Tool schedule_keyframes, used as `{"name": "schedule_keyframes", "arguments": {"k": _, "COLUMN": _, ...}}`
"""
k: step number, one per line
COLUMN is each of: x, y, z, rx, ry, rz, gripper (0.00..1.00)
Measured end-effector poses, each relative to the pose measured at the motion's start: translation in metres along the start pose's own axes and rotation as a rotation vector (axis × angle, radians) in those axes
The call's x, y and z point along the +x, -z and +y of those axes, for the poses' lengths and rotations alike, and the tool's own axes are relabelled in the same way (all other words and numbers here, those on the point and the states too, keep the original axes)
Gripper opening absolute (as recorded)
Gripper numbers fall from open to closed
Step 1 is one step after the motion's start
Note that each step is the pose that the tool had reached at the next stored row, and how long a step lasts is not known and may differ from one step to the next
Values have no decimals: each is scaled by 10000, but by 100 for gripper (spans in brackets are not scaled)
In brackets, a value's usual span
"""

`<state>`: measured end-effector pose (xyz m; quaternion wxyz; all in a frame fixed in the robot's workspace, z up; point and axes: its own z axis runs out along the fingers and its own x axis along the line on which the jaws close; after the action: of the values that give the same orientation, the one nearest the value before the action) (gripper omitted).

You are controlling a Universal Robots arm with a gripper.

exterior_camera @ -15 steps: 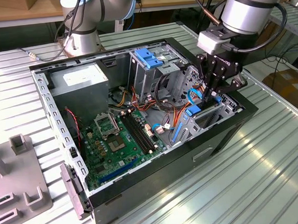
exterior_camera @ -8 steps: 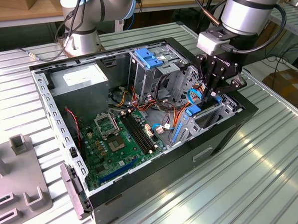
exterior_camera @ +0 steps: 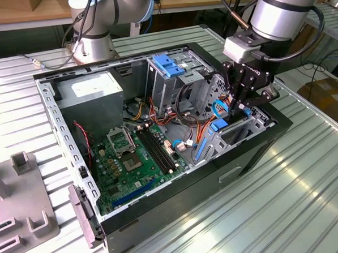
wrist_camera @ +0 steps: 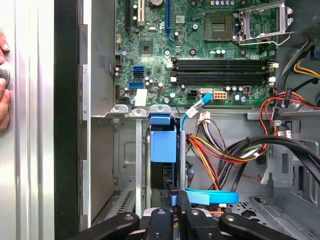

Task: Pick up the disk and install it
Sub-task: 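Insert the second disk wire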

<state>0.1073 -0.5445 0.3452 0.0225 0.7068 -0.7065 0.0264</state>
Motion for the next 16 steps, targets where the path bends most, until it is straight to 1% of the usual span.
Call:
{"name": "schedule_keyframes", "arguments": {"k": 4, "x": 2, "y": -20, "z": 0, "rx": -1, "ry": 0, "rz": -17, "gripper": 16}}
{"name": "schedule_keyframes", "arguments": {"k": 7, "x": 7, "y": -56, "z": 1, "rx": -1, "ry": -1, "rz": -71, "gripper": 16}}
{"name": "schedule_keyframes", "arguments": {"k": 12, "x": 7, "y": -73, "z": 1, "rx": -1, "ry": -1, "rz": -137, "gripper": 16}}
{"name": "schedule_keyframes", "arguments": {"k": 16, "x": 7, "y": -74, "z": 0, "rx": 0, "ry": 0, "rz": -145, "gripper": 16}}
